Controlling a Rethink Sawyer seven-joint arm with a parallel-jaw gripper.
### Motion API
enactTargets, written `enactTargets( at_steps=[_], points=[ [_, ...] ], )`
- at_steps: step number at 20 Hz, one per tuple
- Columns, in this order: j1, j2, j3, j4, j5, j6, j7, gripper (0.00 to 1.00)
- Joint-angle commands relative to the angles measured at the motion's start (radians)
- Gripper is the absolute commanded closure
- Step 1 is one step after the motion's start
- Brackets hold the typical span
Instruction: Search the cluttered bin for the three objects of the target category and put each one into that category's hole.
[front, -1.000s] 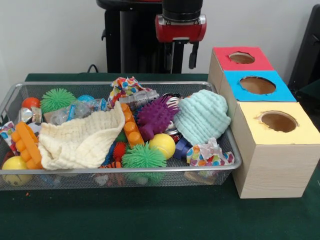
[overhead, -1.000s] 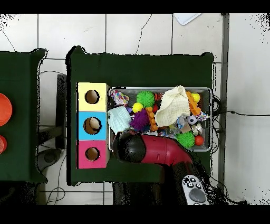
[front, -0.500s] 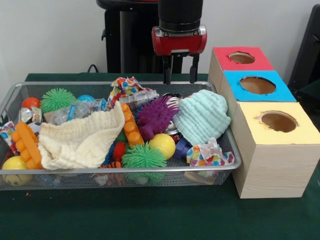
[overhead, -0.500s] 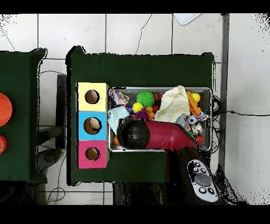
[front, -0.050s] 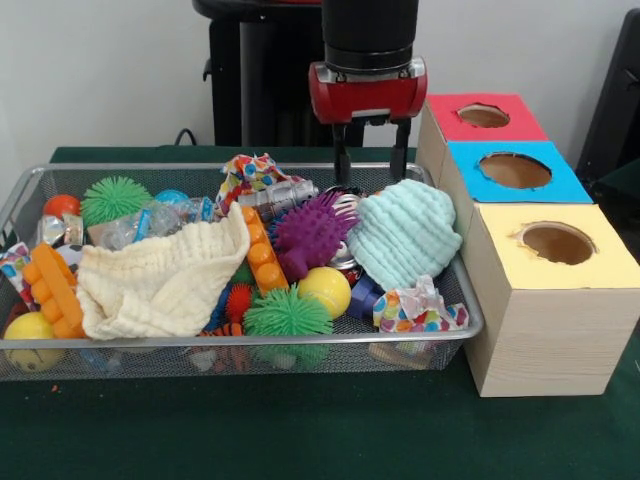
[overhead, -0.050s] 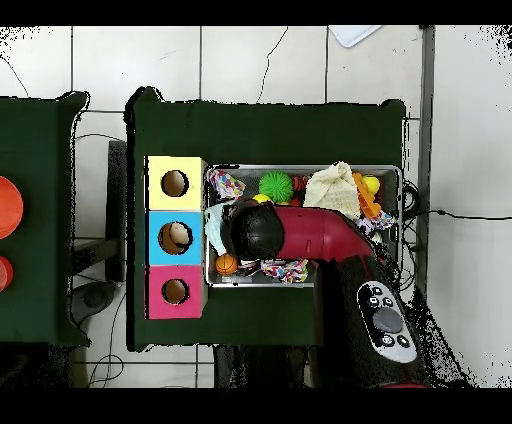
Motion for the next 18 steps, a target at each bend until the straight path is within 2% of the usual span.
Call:
enactTargets(
  at_steps=[1,8,18],
  points=[
    [-0.054,0.032,0.093,-0.068,-0.086,0.147,-0.173,0.0],
    [-0.13,0.025,0.14,-0.102,-0.135,0.208,-0.264,0.0],
    [-0.233,0.032,0.224,-0.108,-0.229,0.241,-0.324,0.0]
  ],
)
